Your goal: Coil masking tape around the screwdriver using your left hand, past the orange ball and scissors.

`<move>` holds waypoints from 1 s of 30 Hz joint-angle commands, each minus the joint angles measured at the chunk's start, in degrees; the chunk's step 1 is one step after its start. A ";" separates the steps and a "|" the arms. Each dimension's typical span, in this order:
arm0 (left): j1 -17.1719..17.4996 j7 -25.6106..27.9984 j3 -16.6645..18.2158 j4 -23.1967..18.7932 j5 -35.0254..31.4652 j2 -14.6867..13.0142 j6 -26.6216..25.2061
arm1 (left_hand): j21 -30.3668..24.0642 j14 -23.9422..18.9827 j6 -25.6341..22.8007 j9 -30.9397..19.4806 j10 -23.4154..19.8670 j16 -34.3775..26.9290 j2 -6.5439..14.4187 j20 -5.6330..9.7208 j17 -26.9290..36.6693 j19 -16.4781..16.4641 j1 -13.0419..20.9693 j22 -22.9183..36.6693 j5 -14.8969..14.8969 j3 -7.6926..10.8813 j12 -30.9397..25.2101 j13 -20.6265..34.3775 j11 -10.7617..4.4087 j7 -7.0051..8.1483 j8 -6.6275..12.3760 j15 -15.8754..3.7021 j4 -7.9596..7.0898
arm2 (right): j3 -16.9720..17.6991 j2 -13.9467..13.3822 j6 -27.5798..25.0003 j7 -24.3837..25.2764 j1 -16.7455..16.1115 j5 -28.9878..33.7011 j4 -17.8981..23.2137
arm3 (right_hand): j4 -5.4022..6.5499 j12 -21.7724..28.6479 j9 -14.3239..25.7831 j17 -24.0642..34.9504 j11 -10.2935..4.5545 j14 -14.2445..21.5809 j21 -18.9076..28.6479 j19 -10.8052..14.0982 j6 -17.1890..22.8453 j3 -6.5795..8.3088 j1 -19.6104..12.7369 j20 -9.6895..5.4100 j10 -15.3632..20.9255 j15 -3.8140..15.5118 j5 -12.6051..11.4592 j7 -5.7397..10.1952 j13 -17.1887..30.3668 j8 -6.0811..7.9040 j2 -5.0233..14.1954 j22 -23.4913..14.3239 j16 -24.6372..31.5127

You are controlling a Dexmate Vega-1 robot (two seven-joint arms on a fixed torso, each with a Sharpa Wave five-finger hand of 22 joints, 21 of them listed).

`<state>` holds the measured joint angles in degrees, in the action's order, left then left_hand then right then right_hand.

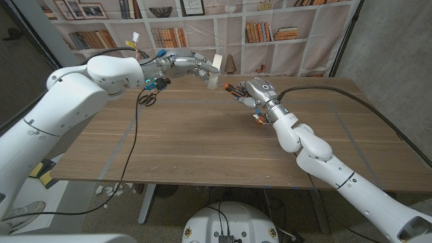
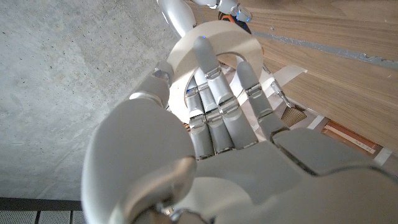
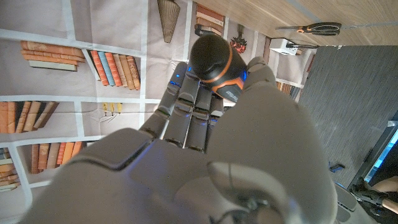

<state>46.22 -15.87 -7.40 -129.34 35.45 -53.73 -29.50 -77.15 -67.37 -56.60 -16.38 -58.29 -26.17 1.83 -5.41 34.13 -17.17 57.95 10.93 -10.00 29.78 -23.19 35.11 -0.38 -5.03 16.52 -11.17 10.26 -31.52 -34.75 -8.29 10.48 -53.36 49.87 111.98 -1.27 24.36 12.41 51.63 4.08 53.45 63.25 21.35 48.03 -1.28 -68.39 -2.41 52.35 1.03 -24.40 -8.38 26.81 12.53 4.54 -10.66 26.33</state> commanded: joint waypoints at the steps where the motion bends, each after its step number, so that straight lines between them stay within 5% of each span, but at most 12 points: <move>1: 1.17 -0.18 0.95 -0.21 0.27 -0.61 0.80 | -0.55 -0.96 -0.89 -0.28 -6.83 0.32 6.58 0.41 0.16 0.13 7.02 -0.06 -0.29 1.63 -0.34 3.88 -6.15 -0.51 0.02 -1.36 -1.32 | -1.44 2.13 -1.15 -4.21 4.37 -2.34 -3.00 | 0.13 0.26 0.19 0.29 -9.82 7.10 0.34 -0.02 15.62 -0.31 -5.16 -8.16 10.31 11.78 -0.40 14.55 0.26 0.15 4.59 -0.17 -0.04; 15: 0.68 -1.09 0.58 1.66 -0.24 -1.68 0.31 | -0.74 -0.77 -0.94 -0.52 -6.97 0.43 6.59 0.36 0.50 0.29 6.99 -0.08 -0.29 1.71 -0.06 3.96 -6.12 -0.63 -0.16 -1.31 -1.30 | 0.87 2.97 0.42 -1.49 4.31 -10.26 -1.97 | 0.35 0.14 0.19 0.63 -9.68 7.43 0.51 0.12 15.66 -0.51 -5.39 -8.04 10.54 11.77 -0.47 14.46 0.41 0.10 4.72 -0.18 -0.14; 30: -2.44 -3.19 -1.97 3.83 -1.96 -2.21 0.50 | -0.92 -0.75 -0.87 -0.75 -6.85 0.50 6.63 0.22 0.83 0.50 6.91 -0.10 -0.31 1.82 0.12 4.45 -5.94 -0.64 -0.41 -1.26 -1.33 | 4.38 2.49 6.17 -3.82 5.67 -26.64 -2.97 | 0.48 0.06 0.20 1.12 -9.63 7.78 0.64 0.10 15.68 -0.80 -5.86 -8.07 10.70 11.74 -0.55 14.22 0.84 0.03 4.68 -0.17 -0.27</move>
<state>45.41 -17.99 -8.03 -126.82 34.65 -55.49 -29.00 -77.81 -67.38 -56.60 -16.92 -58.38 -25.74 1.83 -5.10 34.69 -16.86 57.95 10.65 -9.89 29.79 -22.75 35.92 -0.28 -5.03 16.07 -11.17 10.28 -29.33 -31.96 -5.83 7.83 -48.56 33.75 109.91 -1.20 24.17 12.38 52.43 4.08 54.07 63.61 21.35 48.97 -1.84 -68.91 -2.41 53.16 1.23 -24.61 -8.06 27.42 12.11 4.03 -10.67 26.31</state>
